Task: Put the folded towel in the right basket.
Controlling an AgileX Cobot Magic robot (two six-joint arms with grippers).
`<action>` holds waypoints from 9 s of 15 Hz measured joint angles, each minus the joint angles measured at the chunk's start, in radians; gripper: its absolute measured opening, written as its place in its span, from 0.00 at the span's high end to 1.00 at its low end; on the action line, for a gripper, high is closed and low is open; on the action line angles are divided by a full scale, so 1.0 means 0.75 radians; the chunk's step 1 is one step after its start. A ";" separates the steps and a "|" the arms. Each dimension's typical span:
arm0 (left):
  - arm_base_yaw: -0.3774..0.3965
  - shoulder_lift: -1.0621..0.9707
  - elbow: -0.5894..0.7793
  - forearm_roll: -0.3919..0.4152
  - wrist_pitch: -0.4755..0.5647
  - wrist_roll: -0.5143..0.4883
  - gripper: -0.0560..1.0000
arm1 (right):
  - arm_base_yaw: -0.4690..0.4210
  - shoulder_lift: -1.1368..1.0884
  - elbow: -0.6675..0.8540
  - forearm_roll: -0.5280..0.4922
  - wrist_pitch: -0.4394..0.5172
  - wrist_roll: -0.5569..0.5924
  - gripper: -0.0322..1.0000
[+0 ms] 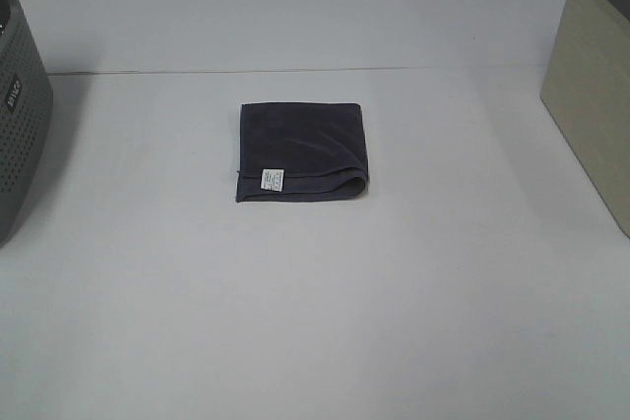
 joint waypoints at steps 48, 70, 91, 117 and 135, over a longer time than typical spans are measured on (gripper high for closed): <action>0.000 0.000 0.000 0.000 0.000 0.000 0.01 | 0.120 3.372 -2.161 0.837 -0.053 -0.229 0.06; 0.000 0.000 0.000 0.000 0.000 0.000 0.01 | 0.449 3.529 -2.484 0.833 0.088 -0.131 0.90; 0.000 0.000 0.000 0.000 0.000 0.000 0.01 | -0.468 2.804 -2.400 0.093 0.153 -0.067 0.85; 0.000 0.000 0.000 0.000 0.000 0.000 0.01 | 0.001 0.753 -0.312 0.057 -0.137 0.083 0.02; 0.000 0.000 0.000 0.000 0.000 0.000 0.01 | 0.001 0.000 0.003 0.056 -0.005 0.001 0.03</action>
